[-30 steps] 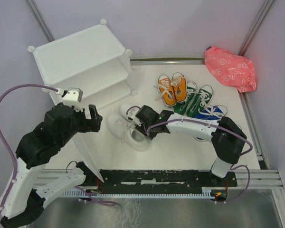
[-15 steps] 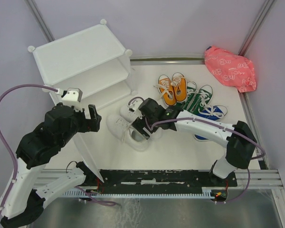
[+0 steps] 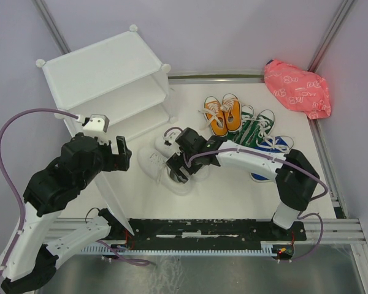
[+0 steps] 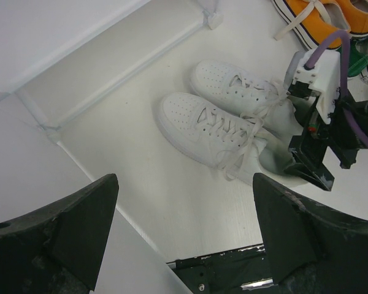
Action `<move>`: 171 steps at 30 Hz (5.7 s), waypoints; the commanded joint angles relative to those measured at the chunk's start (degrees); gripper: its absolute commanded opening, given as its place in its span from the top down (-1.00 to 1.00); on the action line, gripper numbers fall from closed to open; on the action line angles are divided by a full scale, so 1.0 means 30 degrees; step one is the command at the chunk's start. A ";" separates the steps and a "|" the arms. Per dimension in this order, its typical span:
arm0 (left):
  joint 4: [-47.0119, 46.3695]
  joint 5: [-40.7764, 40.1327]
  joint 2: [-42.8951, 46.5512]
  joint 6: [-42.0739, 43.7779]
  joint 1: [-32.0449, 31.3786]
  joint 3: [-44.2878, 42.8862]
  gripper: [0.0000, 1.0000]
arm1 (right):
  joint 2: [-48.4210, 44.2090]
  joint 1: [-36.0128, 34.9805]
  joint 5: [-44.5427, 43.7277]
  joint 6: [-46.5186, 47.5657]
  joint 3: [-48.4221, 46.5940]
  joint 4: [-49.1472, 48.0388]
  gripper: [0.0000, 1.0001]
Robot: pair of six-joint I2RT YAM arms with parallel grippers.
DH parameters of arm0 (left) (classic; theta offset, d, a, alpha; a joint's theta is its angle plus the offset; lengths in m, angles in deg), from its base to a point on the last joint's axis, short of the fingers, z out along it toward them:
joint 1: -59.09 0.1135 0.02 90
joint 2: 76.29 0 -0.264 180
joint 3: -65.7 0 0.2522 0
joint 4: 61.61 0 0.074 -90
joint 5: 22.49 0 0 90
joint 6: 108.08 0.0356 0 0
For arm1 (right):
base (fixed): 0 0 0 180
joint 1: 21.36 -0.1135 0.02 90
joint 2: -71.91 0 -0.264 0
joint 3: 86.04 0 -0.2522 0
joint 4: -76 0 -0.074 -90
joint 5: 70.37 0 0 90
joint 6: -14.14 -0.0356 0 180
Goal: Place and organize the shoes in the shoe cabinet
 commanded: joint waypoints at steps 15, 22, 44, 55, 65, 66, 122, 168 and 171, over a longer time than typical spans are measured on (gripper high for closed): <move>-0.0469 -0.0310 0.0013 0.0522 0.0054 -0.0066 -0.93 | 0.3336 -0.1418 -0.4487 -0.2521 0.0817 -0.5845 -0.48; -0.0337 -0.0280 0.0059 0.0579 0.0029 -0.0390 -0.93 | 0.3367 -0.2704 -0.5103 -0.3023 -0.1281 -0.5704 0.63; 0.0425 -0.0128 0.0960 0.0851 0.0031 -0.0978 -0.93 | 0.8404 -0.3023 -0.7321 -0.3271 -1.3112 -0.4526 0.93; 0.0730 0.0067 0.1143 0.0705 0.0055 -0.1033 -0.93 | 1.1721 -0.2203 -0.6896 -0.3610 -1.7438 -0.6566 0.93; 0.0921 -0.0087 0.1214 0.0541 0.0054 -0.1004 -0.93 | 1.4250 -0.2176 -0.5788 -0.4705 -2.0142 -0.6704 0.77; 0.0944 -0.0102 0.1230 0.0509 0.0055 -0.0978 -0.93 | 1.4374 -0.2191 -0.5707 -0.4824 -2.0277 -0.6901 0.68; -0.2462 -0.2846 0.2034 -0.0415 0.0049 0.0501 -0.93 | 1.0295 -0.3580 -0.1920 -0.3450 -0.8292 -1.4235 -0.84; -0.2426 -0.2495 0.3104 -0.0322 0.0046 0.1210 -0.92 | 1.6285 -0.3734 -0.4046 -0.2965 -1.9066 -1.3070 0.37; -0.2264 -0.2572 0.3098 -0.0339 0.0053 0.1194 -0.92 | 1.6263 -0.3596 -0.4770 -0.2963 -1.9020 -1.3874 0.36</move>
